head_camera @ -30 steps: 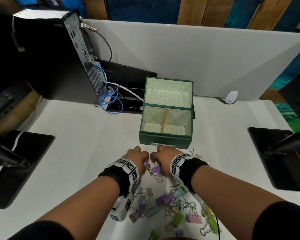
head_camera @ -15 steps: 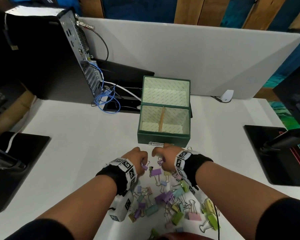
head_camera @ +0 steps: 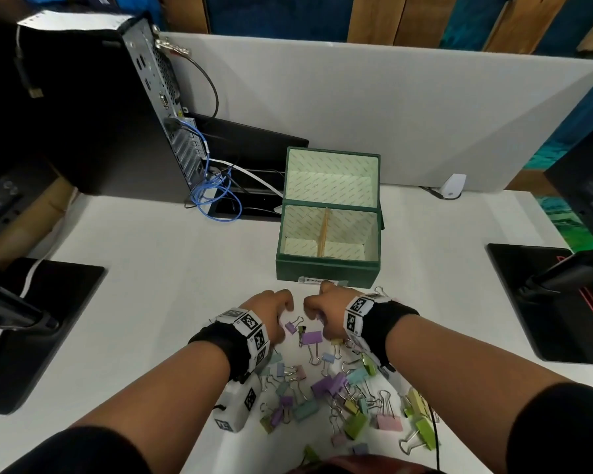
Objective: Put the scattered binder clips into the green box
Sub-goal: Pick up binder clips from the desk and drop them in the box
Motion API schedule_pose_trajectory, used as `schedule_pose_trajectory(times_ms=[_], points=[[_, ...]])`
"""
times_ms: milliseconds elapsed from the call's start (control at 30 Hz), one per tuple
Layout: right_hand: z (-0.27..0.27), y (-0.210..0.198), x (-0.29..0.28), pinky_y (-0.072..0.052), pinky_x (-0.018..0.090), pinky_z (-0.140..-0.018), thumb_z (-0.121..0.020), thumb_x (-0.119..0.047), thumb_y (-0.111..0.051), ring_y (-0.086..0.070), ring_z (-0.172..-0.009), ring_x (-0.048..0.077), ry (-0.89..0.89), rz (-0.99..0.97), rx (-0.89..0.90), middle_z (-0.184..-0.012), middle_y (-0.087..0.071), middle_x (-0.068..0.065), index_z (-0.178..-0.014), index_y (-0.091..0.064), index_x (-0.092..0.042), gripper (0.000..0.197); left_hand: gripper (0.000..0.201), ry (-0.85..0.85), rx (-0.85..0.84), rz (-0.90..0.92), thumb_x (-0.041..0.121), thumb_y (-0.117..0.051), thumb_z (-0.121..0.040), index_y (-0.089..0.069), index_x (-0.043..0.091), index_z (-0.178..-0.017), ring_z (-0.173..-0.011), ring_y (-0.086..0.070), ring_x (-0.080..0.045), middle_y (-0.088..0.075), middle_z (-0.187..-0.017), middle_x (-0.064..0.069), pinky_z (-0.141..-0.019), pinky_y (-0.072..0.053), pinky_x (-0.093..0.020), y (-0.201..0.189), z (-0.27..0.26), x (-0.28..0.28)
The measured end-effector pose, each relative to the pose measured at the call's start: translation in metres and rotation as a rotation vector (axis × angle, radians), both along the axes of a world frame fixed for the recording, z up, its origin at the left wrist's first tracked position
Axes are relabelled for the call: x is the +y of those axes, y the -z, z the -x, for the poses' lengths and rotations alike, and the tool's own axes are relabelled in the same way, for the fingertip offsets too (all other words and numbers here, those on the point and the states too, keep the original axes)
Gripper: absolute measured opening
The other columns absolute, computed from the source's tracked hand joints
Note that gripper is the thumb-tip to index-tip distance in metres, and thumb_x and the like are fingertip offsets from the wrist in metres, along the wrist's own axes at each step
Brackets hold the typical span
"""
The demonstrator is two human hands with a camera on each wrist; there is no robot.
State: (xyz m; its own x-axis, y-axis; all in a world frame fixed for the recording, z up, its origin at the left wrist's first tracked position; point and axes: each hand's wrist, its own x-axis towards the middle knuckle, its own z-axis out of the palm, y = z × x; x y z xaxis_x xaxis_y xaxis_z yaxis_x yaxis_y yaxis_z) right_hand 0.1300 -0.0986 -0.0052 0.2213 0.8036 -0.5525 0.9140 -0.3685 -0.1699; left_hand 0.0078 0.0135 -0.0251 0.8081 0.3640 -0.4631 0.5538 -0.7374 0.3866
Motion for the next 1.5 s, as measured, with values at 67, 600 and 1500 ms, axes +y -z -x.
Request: schedule_pose_trajectory(times_ms=[67, 600, 1500], points=[[-0.004, -0.003, 0.000, -0.050, 0.033, -0.071, -0.074, -0.013, -0.068, -0.058, -0.091, 0.030, 0.041, 0.045, 0.039, -0.107, -0.044, 0.007, -0.108, -0.053, -0.021, 0.038, 0.045, -0.001, 0.037, -0.007, 0.010, -0.067, -0.073, -0.051, 0.018, -0.115, -0.094, -0.055, -0.024, -0.052, -0.104, -0.006, -0.074, -0.041, -0.026, -0.001, -0.002, 0.001], [-0.043, -0.043, -0.026, -0.054, 0.015, -0.065, -0.083, -0.007, -0.065, -0.064, -0.074, 0.013, 0.567, -0.229, 0.645, -0.087, -0.065, -0.001, -0.088, -0.064, -0.018, 0.013, 0.023, -0.176, -0.028, 0.221, 0.008, -0.066, -0.074, -0.061, 0.029, -0.064, -0.074, -0.057, -0.009, -0.064, -0.080, 0.006, -0.059, -0.043, -0.014, -0.004, 0.001, 0.008], [-0.061, -0.044, -0.072, -0.049, 0.017, -0.069, -0.088, 0.002, -0.046, -0.063, -0.097, 0.022, 0.675, -0.508, 0.485, -0.104, -0.061, 0.000, -0.099, -0.059, -0.024, 0.031, 0.016, -0.399, -0.581, 0.376, 0.028, -0.058, -0.089, -0.063, 0.027, -0.104, -0.085, -0.057, -0.006, -0.062, -0.098, 0.011, -0.072, -0.041, -0.015, -0.077, -0.094, -0.013]])
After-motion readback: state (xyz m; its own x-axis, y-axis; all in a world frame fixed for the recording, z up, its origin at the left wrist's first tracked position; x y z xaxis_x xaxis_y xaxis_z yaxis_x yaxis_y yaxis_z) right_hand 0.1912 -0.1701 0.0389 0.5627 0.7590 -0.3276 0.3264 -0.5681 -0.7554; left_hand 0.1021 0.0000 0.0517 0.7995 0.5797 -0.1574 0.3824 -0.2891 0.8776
